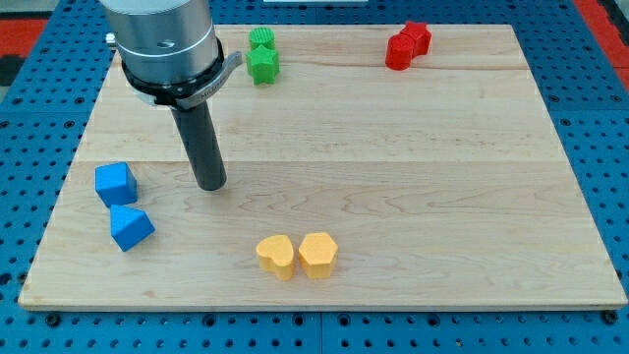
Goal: Push the yellow blocks towards the bottom right side of the board
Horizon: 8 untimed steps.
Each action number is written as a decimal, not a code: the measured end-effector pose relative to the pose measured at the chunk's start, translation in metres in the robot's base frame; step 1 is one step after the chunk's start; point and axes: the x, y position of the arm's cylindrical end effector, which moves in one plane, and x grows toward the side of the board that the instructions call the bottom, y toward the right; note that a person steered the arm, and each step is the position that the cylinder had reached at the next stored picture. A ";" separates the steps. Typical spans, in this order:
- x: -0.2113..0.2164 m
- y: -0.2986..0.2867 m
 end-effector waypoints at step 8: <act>-0.016 -0.057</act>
